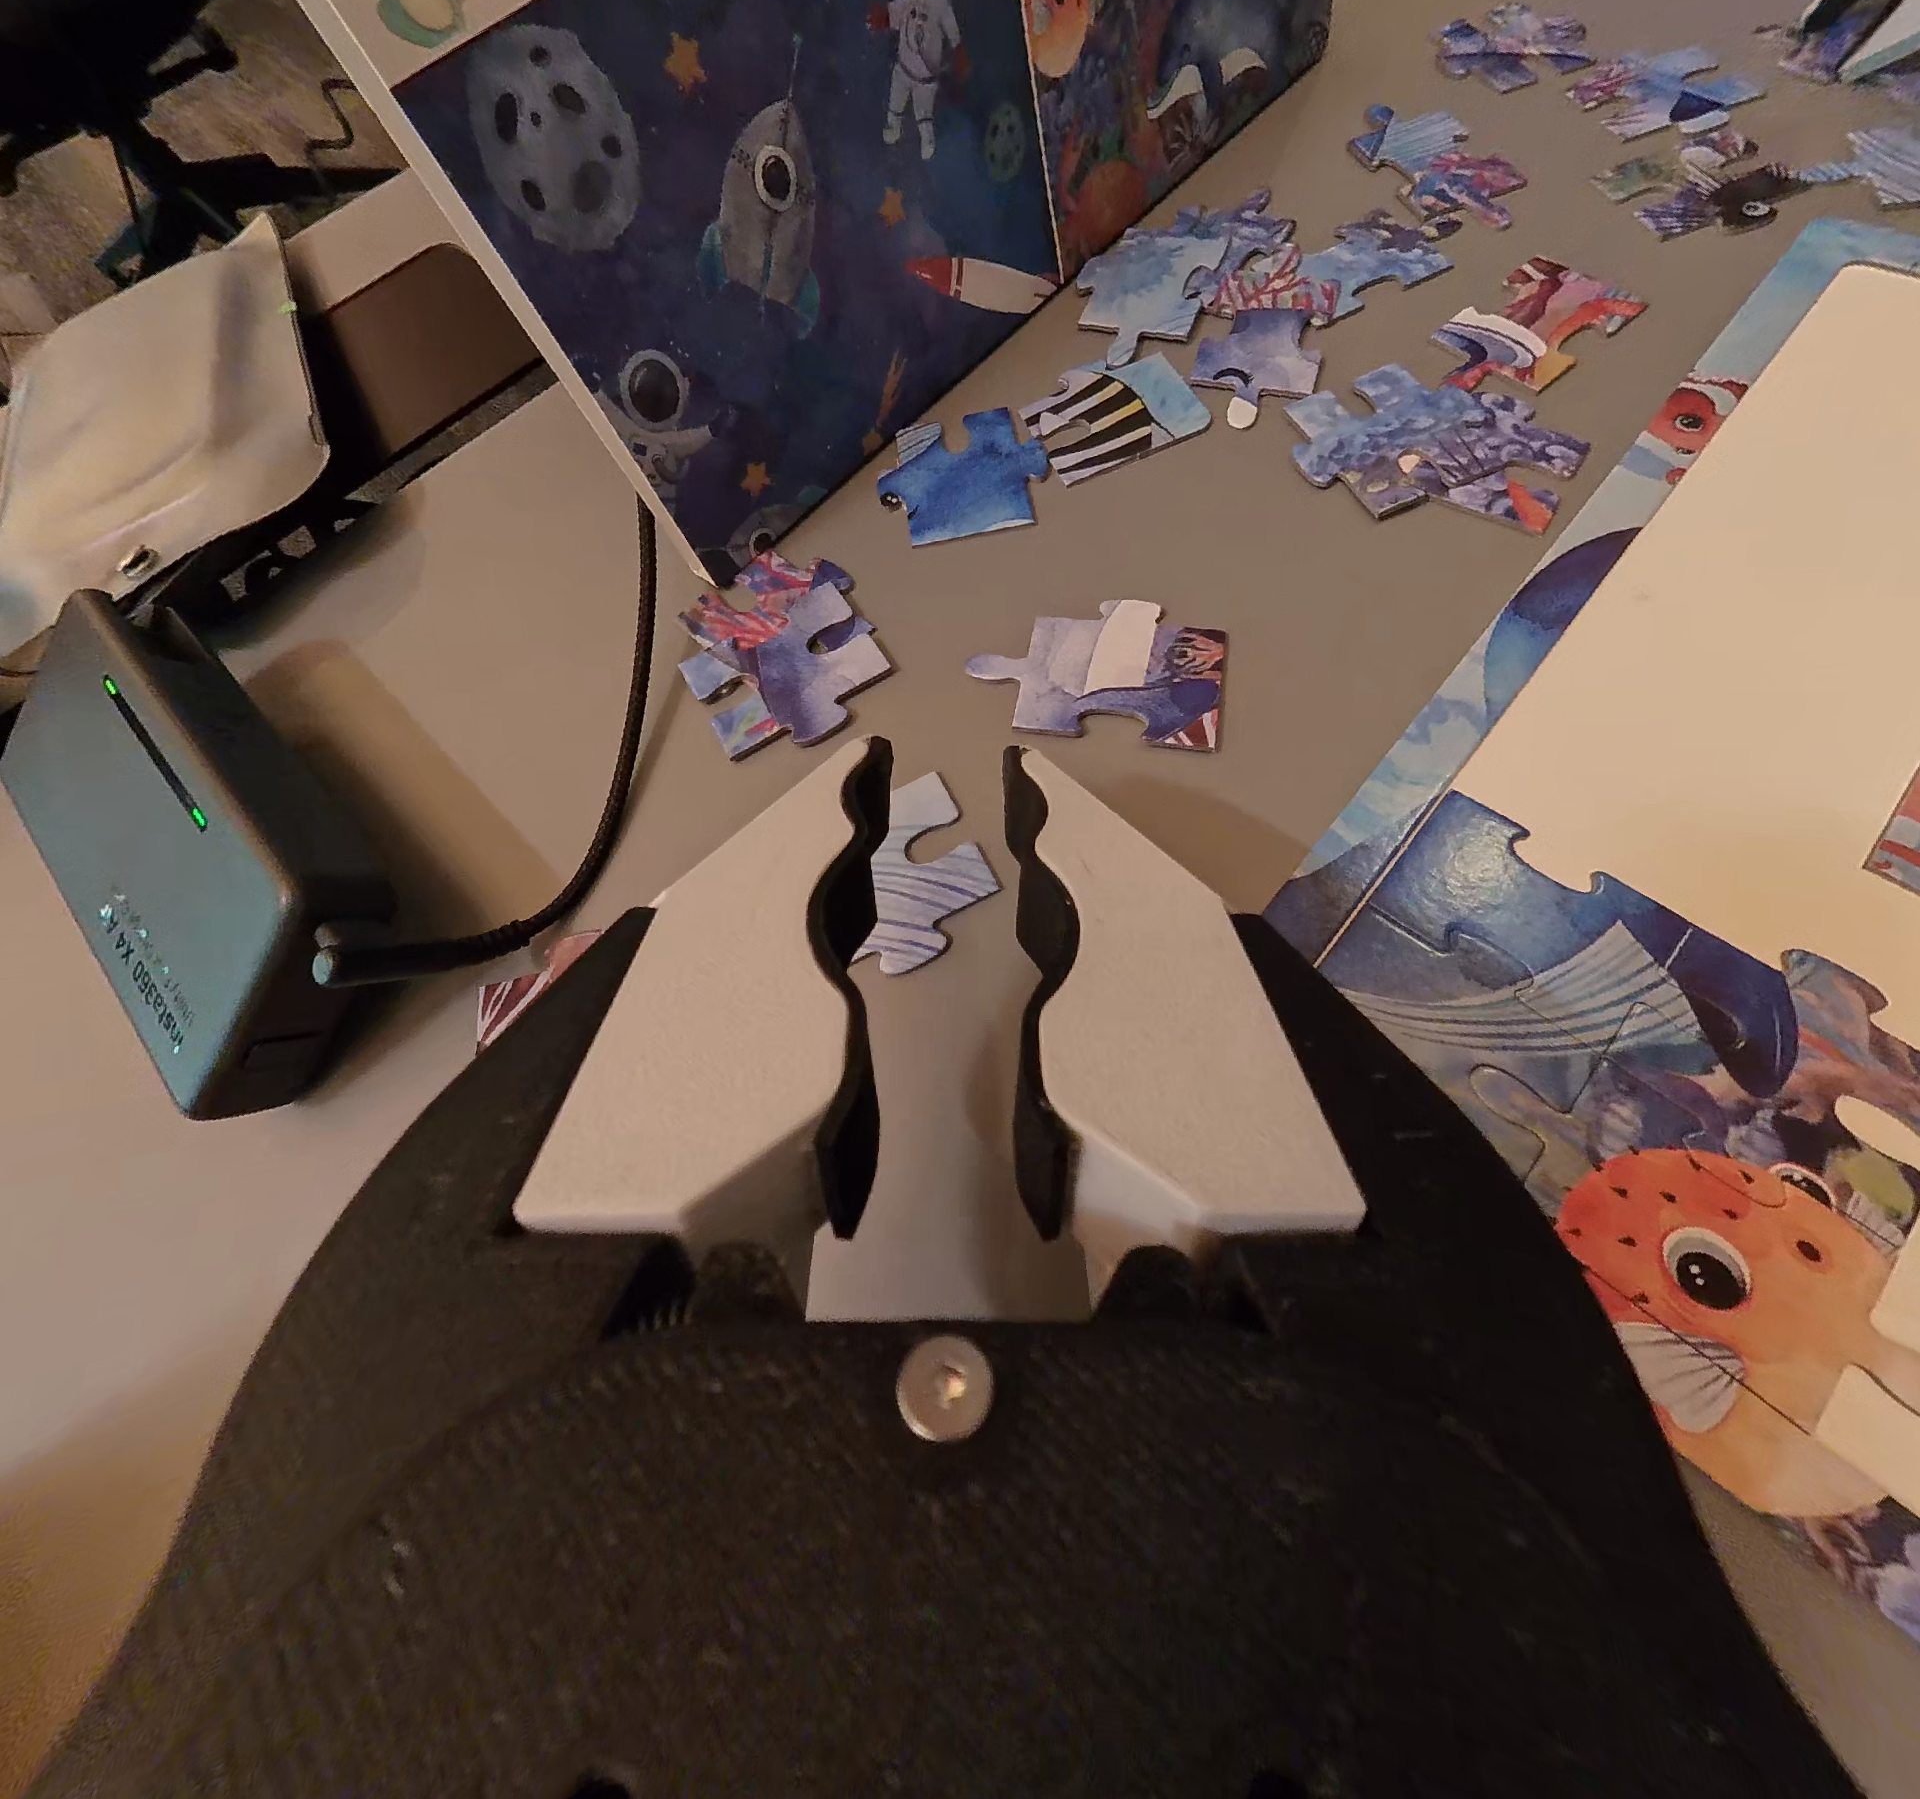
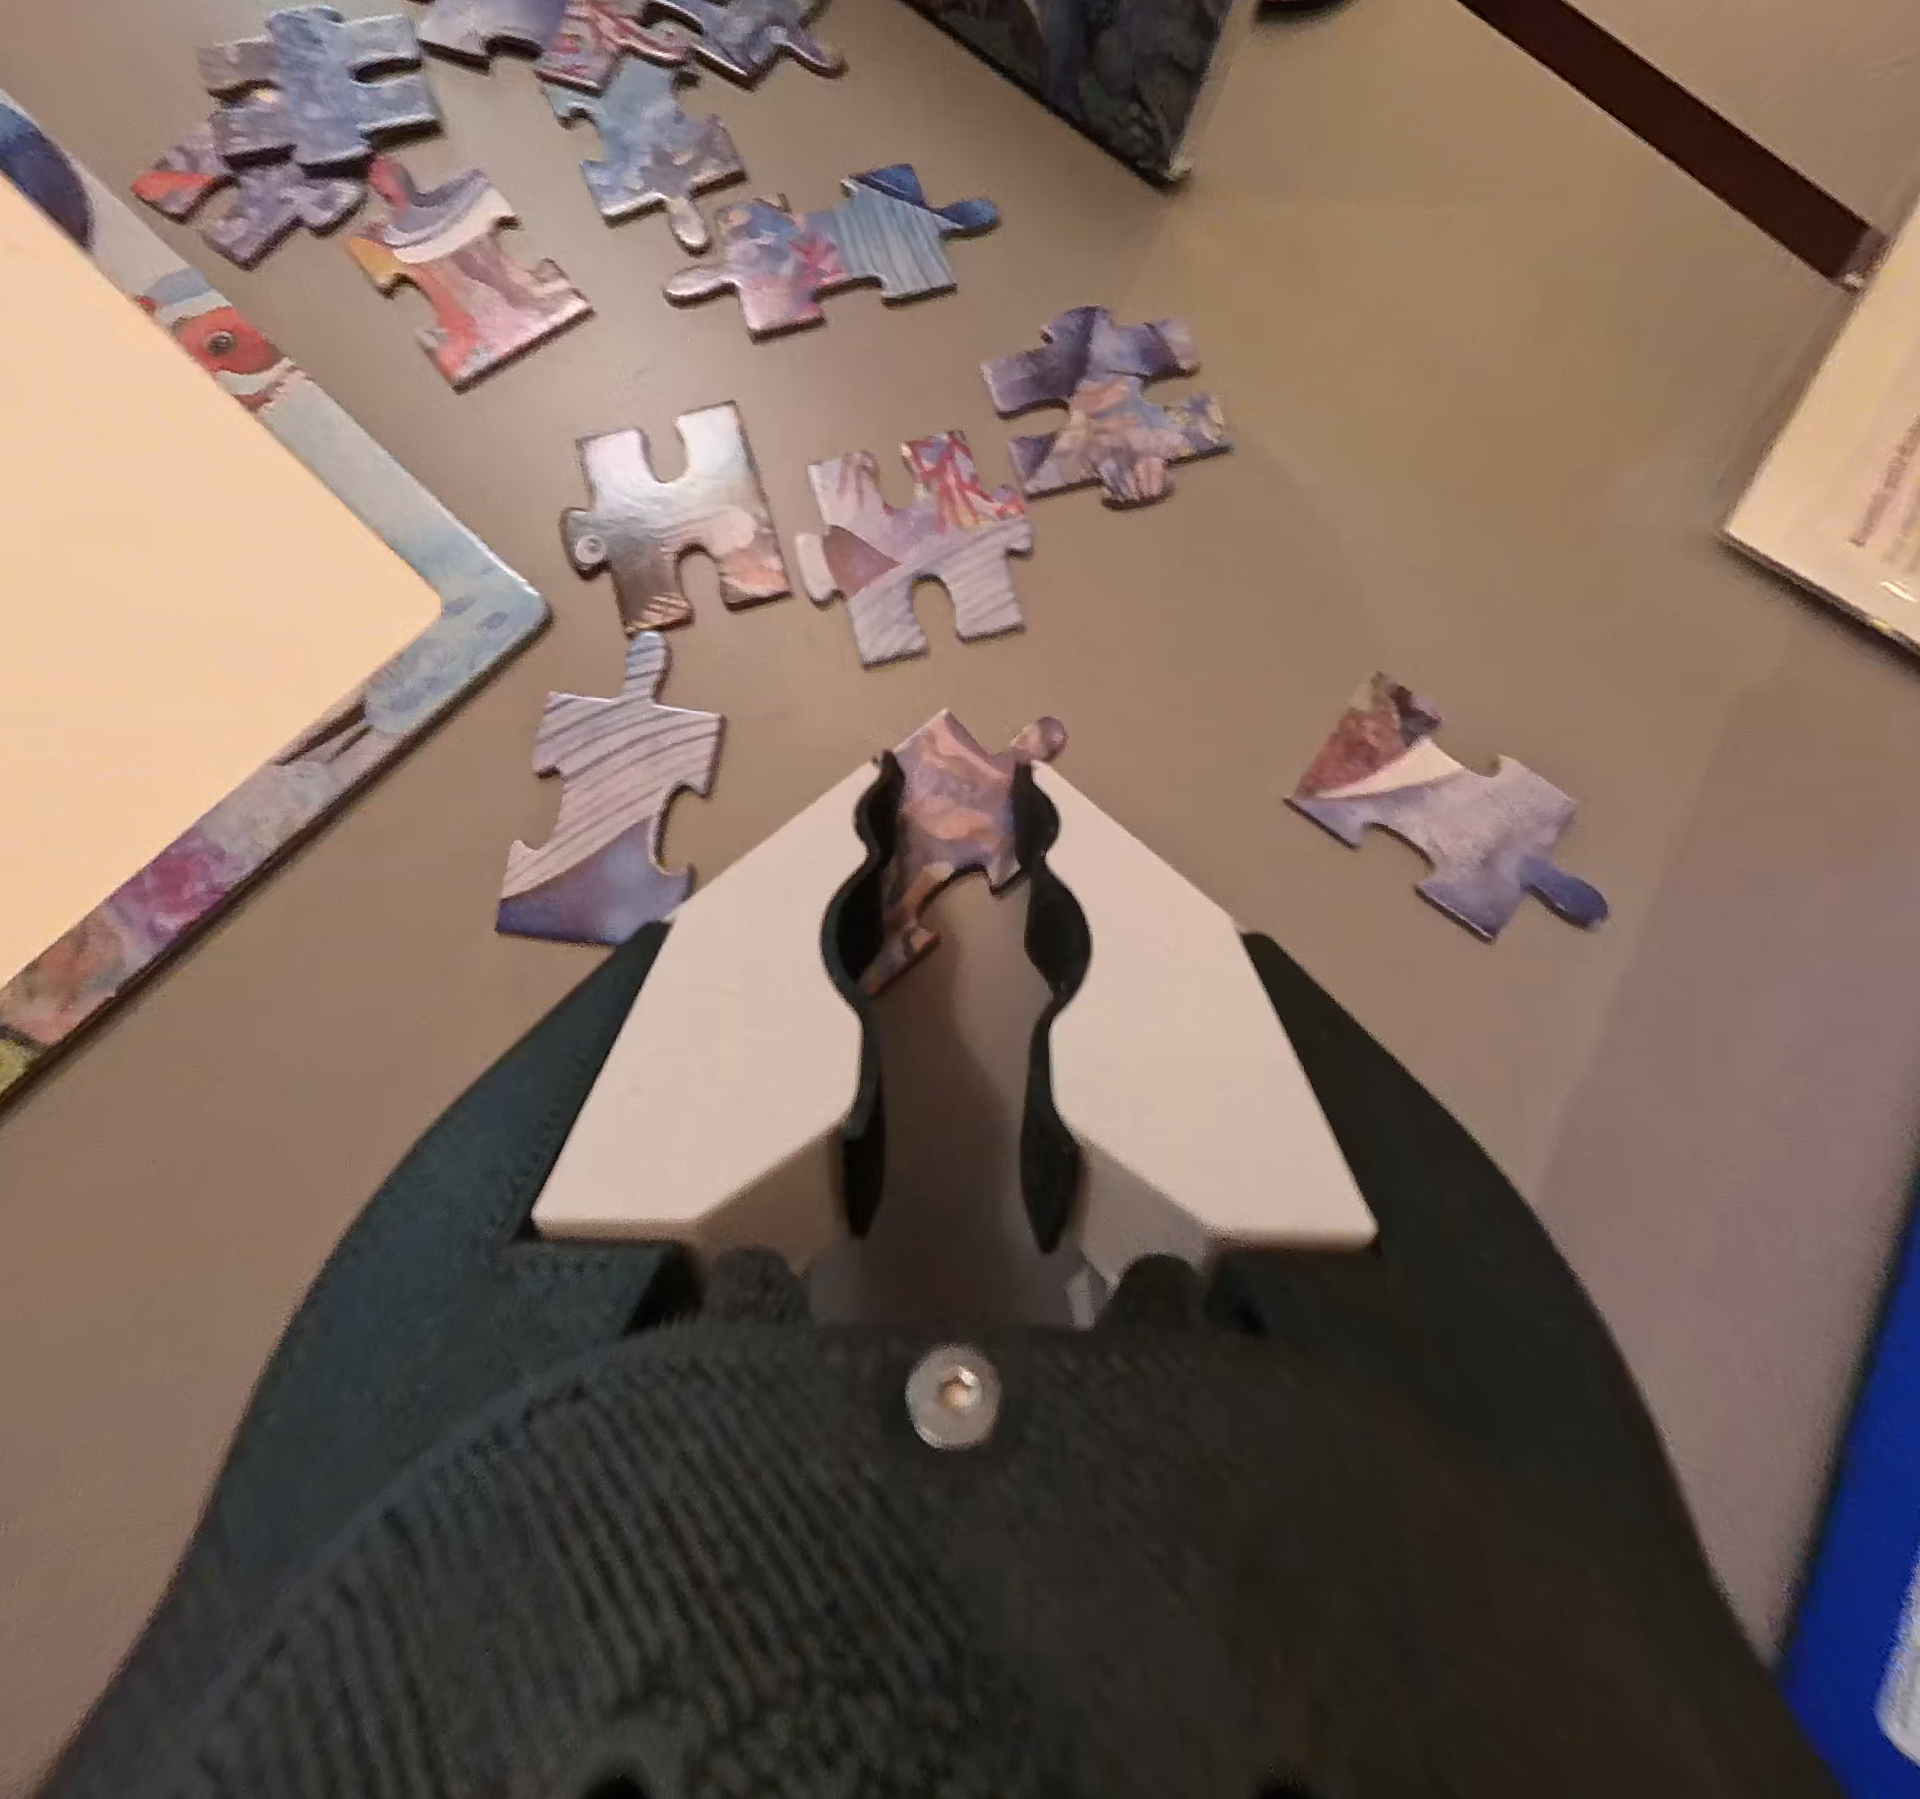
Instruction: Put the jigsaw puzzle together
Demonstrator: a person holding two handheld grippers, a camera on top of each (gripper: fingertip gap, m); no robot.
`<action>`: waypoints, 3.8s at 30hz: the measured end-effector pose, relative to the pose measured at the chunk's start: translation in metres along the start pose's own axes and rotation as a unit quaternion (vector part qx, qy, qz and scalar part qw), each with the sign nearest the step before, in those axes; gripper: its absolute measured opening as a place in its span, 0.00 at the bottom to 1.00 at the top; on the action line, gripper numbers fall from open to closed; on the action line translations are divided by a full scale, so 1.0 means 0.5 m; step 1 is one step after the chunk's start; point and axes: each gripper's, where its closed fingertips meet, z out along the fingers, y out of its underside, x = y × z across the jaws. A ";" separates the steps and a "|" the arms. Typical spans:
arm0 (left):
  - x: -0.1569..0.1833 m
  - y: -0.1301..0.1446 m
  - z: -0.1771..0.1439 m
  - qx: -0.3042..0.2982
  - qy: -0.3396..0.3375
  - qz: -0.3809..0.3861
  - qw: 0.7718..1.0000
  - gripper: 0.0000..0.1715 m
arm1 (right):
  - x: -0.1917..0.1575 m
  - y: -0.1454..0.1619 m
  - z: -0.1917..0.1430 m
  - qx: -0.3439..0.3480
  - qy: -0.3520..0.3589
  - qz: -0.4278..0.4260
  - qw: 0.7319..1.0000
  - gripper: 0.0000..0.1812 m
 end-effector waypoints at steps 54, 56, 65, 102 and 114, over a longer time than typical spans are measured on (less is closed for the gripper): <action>0.004 0.003 0.003 -0.005 -0.003 0.011 1.000 0.11 | -0.038 0.080 -0.082 0.004 -0.047 0.002 0.999 0.40; 0.001 0.002 0.002 -0.004 -0.005 0.011 1.000 0.11 | -0.060 0.085 -0.094 -0.006 -0.073 0.014 0.997 0.34; 0.002 0.004 0.003 -0.007 -0.004 0.013 1.000 0.11 | -0.113 0.056 -0.103 0.026 -0.135 0.002 0.991 0.35; 0.003 0.015 0.011 -0.025 -0.009 0.024 0.999 0.11 | -0.183 0.074 -0.085 0.014 -0.029 -0.049 0.998 0.25; 0.003 0.018 0.013 -0.029 -0.011 0.027 0.999 0.11 | -0.243 -0.016 -0.108 0.110 -0.057 -0.073 0.990 0.25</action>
